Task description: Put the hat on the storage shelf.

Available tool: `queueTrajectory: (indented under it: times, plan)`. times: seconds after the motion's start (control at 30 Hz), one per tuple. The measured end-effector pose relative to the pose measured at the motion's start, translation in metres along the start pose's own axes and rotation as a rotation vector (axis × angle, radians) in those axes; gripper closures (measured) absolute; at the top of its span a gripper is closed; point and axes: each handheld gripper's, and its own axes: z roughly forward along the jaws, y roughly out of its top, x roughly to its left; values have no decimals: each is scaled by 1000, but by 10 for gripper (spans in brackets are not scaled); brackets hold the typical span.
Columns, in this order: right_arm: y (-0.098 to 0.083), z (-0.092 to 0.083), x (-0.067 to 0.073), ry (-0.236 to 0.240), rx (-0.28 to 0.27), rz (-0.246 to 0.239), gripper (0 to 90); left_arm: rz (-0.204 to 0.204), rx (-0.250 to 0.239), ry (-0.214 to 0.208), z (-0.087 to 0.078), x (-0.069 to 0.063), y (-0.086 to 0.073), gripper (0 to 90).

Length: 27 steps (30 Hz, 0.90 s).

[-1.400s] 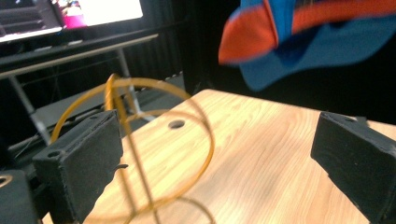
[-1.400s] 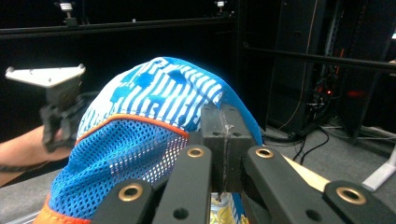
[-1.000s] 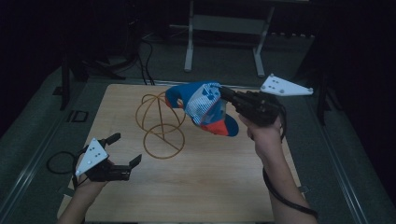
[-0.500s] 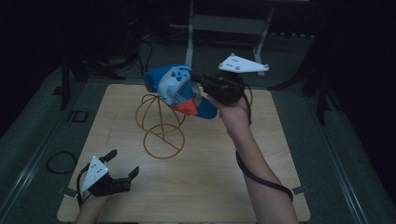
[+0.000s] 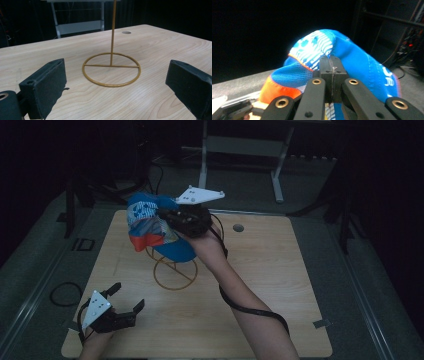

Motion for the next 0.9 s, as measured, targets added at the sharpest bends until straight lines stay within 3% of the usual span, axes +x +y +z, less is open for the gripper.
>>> queueTrajectory:
  times: [0.33, 0.57, 0.9]
  plan:
    - [-24, 15, -4, 79, 49, 67, 900, -22, 16, -15, 2, 2, -4, 38]
    - [-37, 17, -2, 88, 76, 72, 900, -31, 7, -15, 1, 3, -3, 38]
    - [-54, 6, 0, 95, 86, 83, 899, -47, 9, -19, 1, 6, -5, 40]
